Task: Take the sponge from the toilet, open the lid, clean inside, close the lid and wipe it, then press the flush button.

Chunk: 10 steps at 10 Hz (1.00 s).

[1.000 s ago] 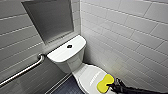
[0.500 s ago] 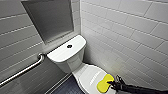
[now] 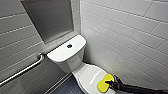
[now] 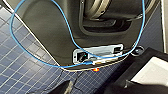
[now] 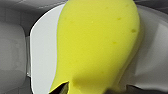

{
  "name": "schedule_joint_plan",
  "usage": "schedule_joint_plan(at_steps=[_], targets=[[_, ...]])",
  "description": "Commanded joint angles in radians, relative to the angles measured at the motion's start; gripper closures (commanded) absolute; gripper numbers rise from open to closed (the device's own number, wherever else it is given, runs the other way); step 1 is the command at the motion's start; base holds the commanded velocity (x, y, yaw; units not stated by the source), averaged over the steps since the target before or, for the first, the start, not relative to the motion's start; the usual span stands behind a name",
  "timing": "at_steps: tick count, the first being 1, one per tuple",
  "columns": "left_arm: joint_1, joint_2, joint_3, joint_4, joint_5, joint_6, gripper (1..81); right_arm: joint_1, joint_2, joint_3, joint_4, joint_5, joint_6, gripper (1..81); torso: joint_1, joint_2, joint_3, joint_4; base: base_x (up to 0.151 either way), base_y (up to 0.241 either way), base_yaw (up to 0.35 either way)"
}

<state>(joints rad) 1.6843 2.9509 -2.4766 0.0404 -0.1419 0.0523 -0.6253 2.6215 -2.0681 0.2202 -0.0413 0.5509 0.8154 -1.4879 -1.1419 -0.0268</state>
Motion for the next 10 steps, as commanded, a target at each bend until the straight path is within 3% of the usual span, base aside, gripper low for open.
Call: schedule_joint_plan(at_steps=[1,4,10], targets=[[0.047,0.004,0.001,-0.002,0.087,0.003,1.0,0.124,-0.021,0.008,0.007,-0.023,0.003,1.0,0.000,0.000,0.000,0.000,0.000,0.000,0.000],[0.047,-0.001,0.001,-0.004,0.088,0.001,1.0,0.120,0.001,-0.018,0.005,-0.011,-0.002,1.0,0.000,0.000,-0.005,0.000,0.000,0.000,0.000],[0.047,-0.019,0.001,-0.005,0.094,-0.008,1.0,0.046,0.064,-0.058,-0.071,0.123,-0.008,1.0,0.000,0.000,-0.005,0.000,0.000,0.000,0.000]])
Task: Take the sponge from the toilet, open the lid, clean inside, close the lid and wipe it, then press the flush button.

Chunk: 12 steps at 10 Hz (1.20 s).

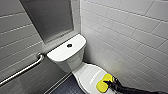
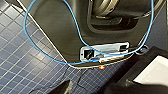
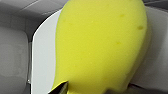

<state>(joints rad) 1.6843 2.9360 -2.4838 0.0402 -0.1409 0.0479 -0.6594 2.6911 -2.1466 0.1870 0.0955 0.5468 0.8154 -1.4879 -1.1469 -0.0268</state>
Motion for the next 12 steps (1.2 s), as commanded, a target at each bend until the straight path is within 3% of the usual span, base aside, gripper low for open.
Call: schedule_joint_plan(at_steps=[1,4,10,11,12], targets=[[0.047,-0.004,0.008,-0.006,0.098,-0.005,1.0,0.069,-0.003,0.022,-0.069,0.013,-0.004,1.0,0.000,0.000,0.000,0.000,0.000,0.000,0.000],[0.047,-0.007,0.008,-0.036,0.099,-0.003,1.0,0.005,-0.004,0.025,-0.164,0.101,-0.001,1.0,0.000,0.000,0.000,0.000,0.000,0.000,0.000],[0.048,-0.003,0.011,-0.039,0.101,-0.005,1.0,-0.038,-0.030,0.011,-0.230,0.144,0.007,1.0,0.000,0.000,0.000,0.000,0.000,0.000,0.000],[0.048,-0.001,0.011,-0.037,0.101,-0.003,1.0,-0.038,-0.041,0.013,-0.228,0.151,0.010,81.1,0.000,0.000,0.000,0.000,0.000,0.000,0.000],[0.048,0.002,0.008,-0.037,0.101,-0.003,1.0,-0.032,-0.050,0.018,-0.223,0.159,0.011,81.1,0.000,0.000,0.000,0.000,0.000,0.000,0.000]])
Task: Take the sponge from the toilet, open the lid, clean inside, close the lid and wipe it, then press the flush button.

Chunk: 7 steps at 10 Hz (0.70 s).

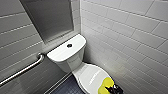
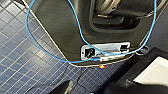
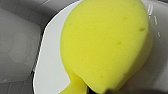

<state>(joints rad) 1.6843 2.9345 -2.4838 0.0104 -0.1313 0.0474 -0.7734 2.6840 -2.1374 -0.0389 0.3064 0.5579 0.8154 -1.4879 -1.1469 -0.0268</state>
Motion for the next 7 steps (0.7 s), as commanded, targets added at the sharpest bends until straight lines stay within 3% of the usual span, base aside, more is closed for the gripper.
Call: schedule_joint_plan(at_steps=[1,4,5,7], targets=[[0.045,0.003,0.008,-0.007,0.091,-0.003,1.0,0.090,-0.069,0.038,0.005,-0.053,0.000,81.1,0.000,0.000,0.000,0.000,0.000,0.000,0.000],[0.033,0.003,0.022,-0.004,0.084,-0.003,1.0,0.131,-0.235,0.274,-0.007,-0.061,-0.004,81.1,0.000,0.000,0.000,0.000,0.000,0.000,0.000],[0.024,-0.003,0.052,0.005,0.082,0.002,1.0,0.131,-0.330,0.400,-0.021,-0.065,-0.004,81.1,0.000,0.000,0.000,0.000,0.000,0.000,0.000],[-0.011,-0.059,0.155,0.005,0.081,0.000,1.0,0.087,-0.454,0.521,-0.028,-0.073,-0.009,81.1,0.000,0.000,0.000,0.000,0.000,0.000,0.000]])
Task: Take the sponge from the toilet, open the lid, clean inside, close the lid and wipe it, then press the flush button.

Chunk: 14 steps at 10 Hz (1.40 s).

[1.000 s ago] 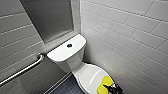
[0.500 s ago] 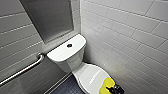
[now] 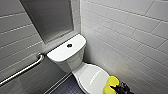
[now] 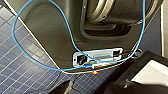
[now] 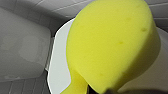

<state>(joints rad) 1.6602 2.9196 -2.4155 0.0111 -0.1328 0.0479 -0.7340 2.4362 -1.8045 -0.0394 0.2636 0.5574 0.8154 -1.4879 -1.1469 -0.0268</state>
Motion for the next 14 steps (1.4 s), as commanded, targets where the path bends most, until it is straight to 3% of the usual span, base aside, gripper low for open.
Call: schedule_joint_plan(at_steps=[1,3,5,7,9,14], targets=[[-0.004,-0.100,0.172,0.004,0.082,0.004,1.0,-0.006,-0.263,0.249,-0.071,-0.049,-0.011,81.1,0.000,0.000,0.000,0.000,0.000,0.000,0.000],[-0.038,-0.178,0.281,0.004,0.081,0.006,1.0,-0.124,-0.352,0.299,-0.104,-0.030,-0.013,81.1,0.000,0.000,0.000,0.000,0.000,0.000,0.000],[-0.069,-0.236,0.388,0.006,0.079,0.009,1.0,-0.251,-0.406,0.358,-0.191,-0.038,-0.010,81.1,0.000,0.000,0.000,0.000,0.000,0.000,0.000],[-0.098,-0.276,0.473,0.020,0.079,0.010,1.0,-0.411,-0.402,0.338,-0.185,-0.034,-0.004,81.1,0.000,0.000,0.000,0.000,0.000,0.000,0.000],[-0.151,-0.305,0.528,0.020,0.081,0.007,1.0,-0.563,-0.394,0.308,-0.137,-0.017,-0.017,81.1,0.000,0.000,0.000,0.000,0.000,0.000,0.000],[-0.306,-0.404,0.641,0.018,0.093,0.001,1.0,-0.801,-0.331,0.180,-0.120,0.028,-0.039,81.1,0.000,0.000,0.000,0.000,0.000,0.000,0.000]])
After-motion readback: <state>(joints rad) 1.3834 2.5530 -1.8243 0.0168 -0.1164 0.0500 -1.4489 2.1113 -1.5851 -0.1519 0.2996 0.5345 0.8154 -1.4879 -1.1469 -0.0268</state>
